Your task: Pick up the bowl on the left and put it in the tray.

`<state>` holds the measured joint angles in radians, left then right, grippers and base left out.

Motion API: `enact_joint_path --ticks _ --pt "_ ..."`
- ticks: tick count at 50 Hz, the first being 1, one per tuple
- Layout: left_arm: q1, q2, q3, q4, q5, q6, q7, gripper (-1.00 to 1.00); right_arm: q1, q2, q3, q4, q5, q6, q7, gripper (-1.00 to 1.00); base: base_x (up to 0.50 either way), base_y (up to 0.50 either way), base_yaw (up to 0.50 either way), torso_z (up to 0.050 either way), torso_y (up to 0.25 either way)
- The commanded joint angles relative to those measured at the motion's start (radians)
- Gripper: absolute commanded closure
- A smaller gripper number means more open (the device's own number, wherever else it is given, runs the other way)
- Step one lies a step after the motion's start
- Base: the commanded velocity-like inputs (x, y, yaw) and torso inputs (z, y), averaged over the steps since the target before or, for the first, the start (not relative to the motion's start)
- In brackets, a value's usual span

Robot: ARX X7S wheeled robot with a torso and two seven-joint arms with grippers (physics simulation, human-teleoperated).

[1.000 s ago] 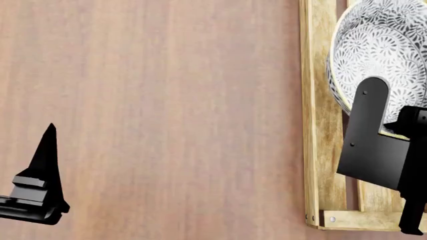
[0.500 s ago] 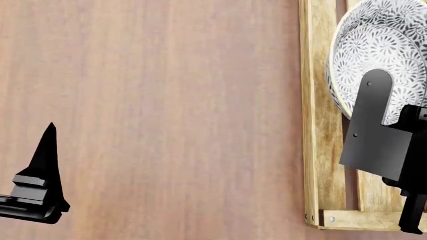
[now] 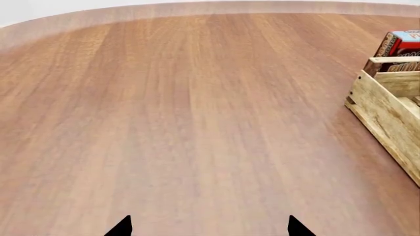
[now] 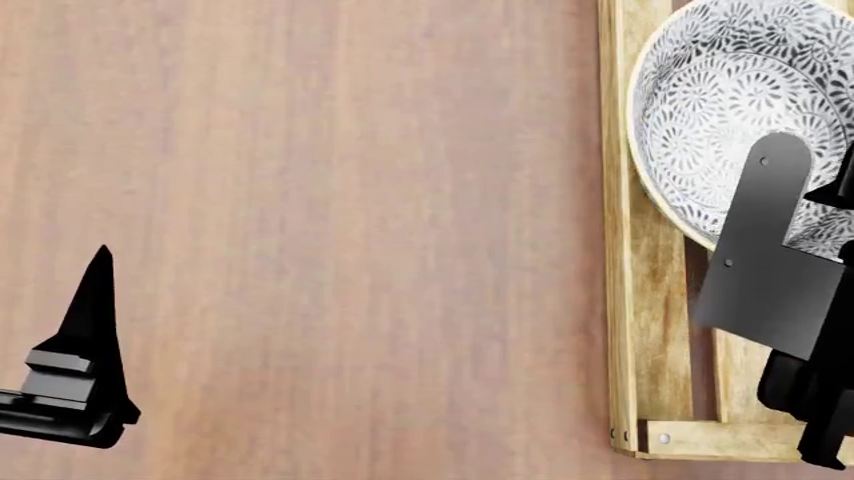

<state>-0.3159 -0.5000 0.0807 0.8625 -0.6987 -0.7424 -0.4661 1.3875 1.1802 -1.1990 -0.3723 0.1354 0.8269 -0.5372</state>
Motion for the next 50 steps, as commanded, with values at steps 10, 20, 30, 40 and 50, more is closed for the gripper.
enact_joint_path --ticks 10,20,30,40,50 --pt "-0.001 -0.005 0.002 0.004 -0.011 0.001 -0.01 -1.0 -0.061 -0.026 0.023 0.013 -0.196 -0.043 -0.063 -1.0 0.0 0.0 0.0 0.0 -0.006" --pt "-0.001 -0.011 -0.008 0.011 -0.026 0.002 -0.014 -1.0 -0.023 -0.016 0.029 -0.024 -0.203 -0.014 -0.117 -1.0 0.0 0.0 0.0 0.0 0.0" --pt "-0.017 -0.015 -0.012 0.024 -0.045 -0.012 -0.028 -1.0 0.009 -0.007 0.04 -0.046 -0.209 -0.003 -0.15 -1.0 0.0 0.0 0.0 0.0 0.0" --pt "-0.029 -0.022 -0.018 0.038 -0.067 -0.024 -0.041 -1.0 0.037 0.021 0.06 -0.113 -0.186 0.037 -0.204 -1.0 0.0 0.0 0.0 0.0 0.0" --pt "-0.044 -0.028 -0.026 0.055 -0.095 -0.038 -0.057 -1.0 0.071 0.064 0.089 -0.227 -0.153 0.102 -0.268 -1.0 0.0 0.0 0.0 0.0 0.0"
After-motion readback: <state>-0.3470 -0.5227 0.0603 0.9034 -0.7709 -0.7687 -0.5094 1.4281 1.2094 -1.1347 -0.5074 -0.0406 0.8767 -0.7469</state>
